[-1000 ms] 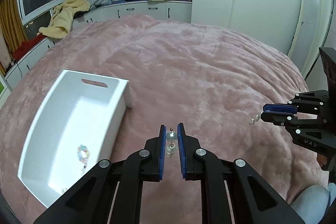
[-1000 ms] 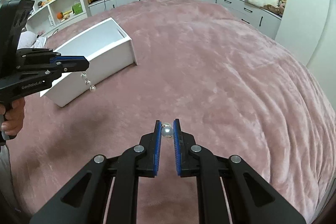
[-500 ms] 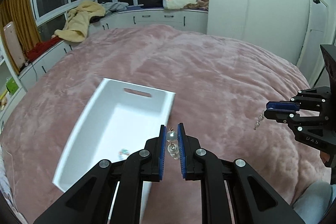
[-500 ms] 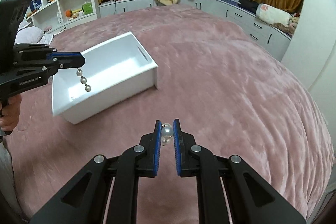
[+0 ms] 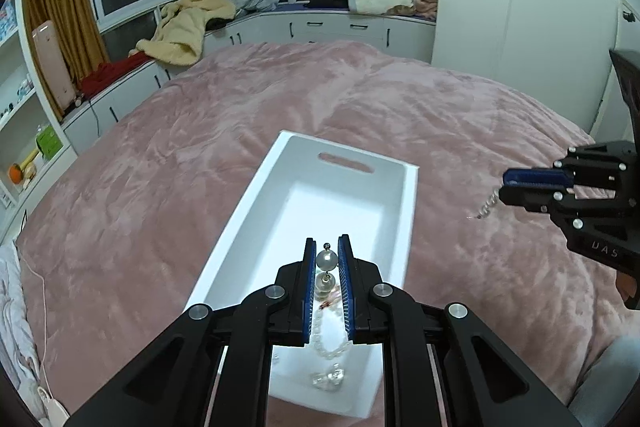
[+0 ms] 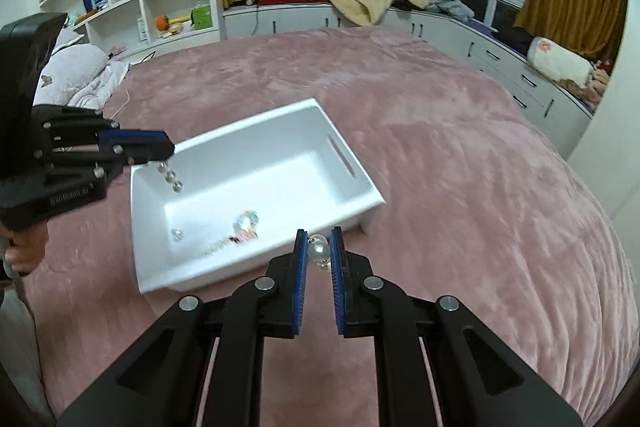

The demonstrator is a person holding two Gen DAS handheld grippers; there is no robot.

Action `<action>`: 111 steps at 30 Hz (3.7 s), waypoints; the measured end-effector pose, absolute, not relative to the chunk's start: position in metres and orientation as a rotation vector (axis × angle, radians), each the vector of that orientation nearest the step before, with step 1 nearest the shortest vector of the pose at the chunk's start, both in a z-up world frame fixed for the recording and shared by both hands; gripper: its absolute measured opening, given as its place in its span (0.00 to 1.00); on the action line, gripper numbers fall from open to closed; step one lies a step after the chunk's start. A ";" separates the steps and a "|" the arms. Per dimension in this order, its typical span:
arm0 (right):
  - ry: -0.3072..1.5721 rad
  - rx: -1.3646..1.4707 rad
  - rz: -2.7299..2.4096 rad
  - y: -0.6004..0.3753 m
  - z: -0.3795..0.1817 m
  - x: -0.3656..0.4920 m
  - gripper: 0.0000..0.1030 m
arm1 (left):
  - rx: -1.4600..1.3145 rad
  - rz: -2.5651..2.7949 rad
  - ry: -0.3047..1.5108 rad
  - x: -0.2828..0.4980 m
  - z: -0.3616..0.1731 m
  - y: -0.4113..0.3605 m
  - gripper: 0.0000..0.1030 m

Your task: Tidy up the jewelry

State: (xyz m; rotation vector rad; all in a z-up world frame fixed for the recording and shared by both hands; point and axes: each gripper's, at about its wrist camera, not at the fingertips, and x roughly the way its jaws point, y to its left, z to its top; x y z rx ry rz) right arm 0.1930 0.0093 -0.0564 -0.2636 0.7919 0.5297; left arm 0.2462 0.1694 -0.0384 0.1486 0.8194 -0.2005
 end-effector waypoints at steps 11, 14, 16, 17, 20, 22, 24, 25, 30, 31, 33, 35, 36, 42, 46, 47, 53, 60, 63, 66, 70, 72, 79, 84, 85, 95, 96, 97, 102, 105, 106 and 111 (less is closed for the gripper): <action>0.796 -0.280 0.594 0.079 -0.072 0.209 0.12 | 0.125 -0.154 0.897 0.261 -0.082 0.197 0.16; 0.829 -0.298 0.598 0.096 -0.086 0.216 0.12 | 0.124 -0.146 0.923 0.265 -0.098 0.200 0.16; 0.863 -0.316 0.590 0.105 -0.102 0.221 0.12 | 0.125 -0.135 0.934 0.266 -0.108 0.200 0.16; 0.877 -0.320 0.590 0.107 -0.109 0.223 0.12 | 0.127 -0.124 0.935 0.266 -0.113 0.201 0.16; 0.916 -0.317 0.584 0.112 -0.129 0.230 0.12 | 0.099 -0.125 0.953 0.267 -0.123 0.207 0.16; 0.935 -0.301 0.580 0.112 -0.140 0.233 0.12 | 0.102 -0.123 0.965 0.268 -0.130 0.209 0.16; 0.953 -0.284 0.581 0.111 -0.147 0.236 0.12 | 0.102 -0.127 0.977 0.270 -0.135 0.210 0.16; 0.957 -0.283 0.579 0.110 -0.150 0.237 0.12 | 0.101 -0.126 0.982 0.270 -0.138 0.211 0.16; 0.979 -0.254 0.597 0.107 -0.156 0.239 0.13 | 0.045 -0.129 1.005 0.274 -0.148 0.217 0.16; 0.977 -0.256 0.592 0.106 -0.155 0.239 0.13 | 0.040 -0.131 1.008 0.274 -0.150 0.218 0.16; 0.984 -0.236 0.600 0.104 -0.155 0.240 0.16 | 0.044 -0.129 1.008 0.273 -0.152 0.217 0.24; 0.978 -0.210 0.594 0.100 -0.153 0.240 0.37 | 0.049 -0.132 0.998 0.270 -0.151 0.215 0.46; 0.966 -0.198 0.599 0.098 -0.150 0.239 0.52 | 0.053 -0.131 0.988 0.268 -0.149 0.214 0.57; 0.881 -0.128 0.561 0.079 -0.126 0.230 0.91 | 0.053 -0.157 0.935 0.250 -0.127 0.208 0.67; 0.851 -0.103 0.541 0.066 -0.107 0.221 0.94 | 0.054 -0.174 0.869 0.226 -0.099 0.203 0.74; 0.851 -0.095 0.533 0.062 -0.102 0.219 0.94 | 0.059 -0.170 0.860 0.220 -0.094 0.202 0.74; 0.870 -0.105 0.497 0.048 -0.089 0.198 0.95 | 0.051 -0.165 0.834 0.183 -0.071 0.202 0.77; 0.853 -0.150 0.511 0.042 -0.074 0.149 0.95 | 0.106 -0.142 0.809 0.137 -0.054 0.197 0.83; 0.846 -0.156 0.530 0.039 -0.067 0.128 0.95 | 0.110 -0.135 0.804 0.121 -0.048 0.196 0.85; 0.847 -0.182 0.534 0.040 -0.066 0.111 0.95 | 0.118 -0.138 0.807 0.107 -0.044 0.193 0.88; 0.857 -0.194 0.535 0.042 -0.066 0.095 0.95 | 0.130 -0.135 0.802 0.085 -0.040 0.190 0.89; 0.858 -0.194 0.535 0.043 -0.065 0.088 0.95 | 0.136 -0.130 0.801 0.073 -0.038 0.192 0.89; 0.837 -0.194 0.521 0.036 -0.059 0.052 0.95 | 0.149 -0.130 0.778 0.043 -0.028 0.196 0.90; 0.824 -0.196 0.511 0.030 -0.053 0.033 0.95 | 0.163 -0.147 0.749 0.025 -0.010 0.186 0.91; 0.823 -0.201 0.507 0.029 -0.052 0.030 0.95 | 0.170 -0.153 0.742 0.020 -0.007 0.183 0.91; 0.827 -0.202 0.493 0.029 -0.061 0.016 0.95 | 0.151 -0.114 0.804 0.026 -0.028 0.191 0.91; 0.823 -0.197 0.497 0.028 -0.061 0.017 0.95 | 0.148 -0.104 0.811 0.028 -0.030 0.192 0.91; 0.824 -0.195 0.499 0.028 -0.062 0.017 0.95 | 0.143 -0.092 0.818 0.030 -0.034 0.194 0.91; 0.822 -0.206 0.497 0.029 -0.064 0.020 0.95 | 0.128 -0.091 0.828 0.033 -0.039 0.199 0.91; 0.823 -0.200 0.499 0.028 -0.066 0.021 0.95 | 0.140 -0.100 0.822 0.032 -0.037 0.196 0.91; 0.826 -0.195 0.500 0.028 -0.066 0.022 0.95 | 0.144 -0.103 0.821 0.032 -0.036 0.194 0.91; 0.820 -0.210 0.501 0.028 -0.068 0.024 0.95 | 0.135 -0.120 0.823 0.034 -0.038 0.193 0.91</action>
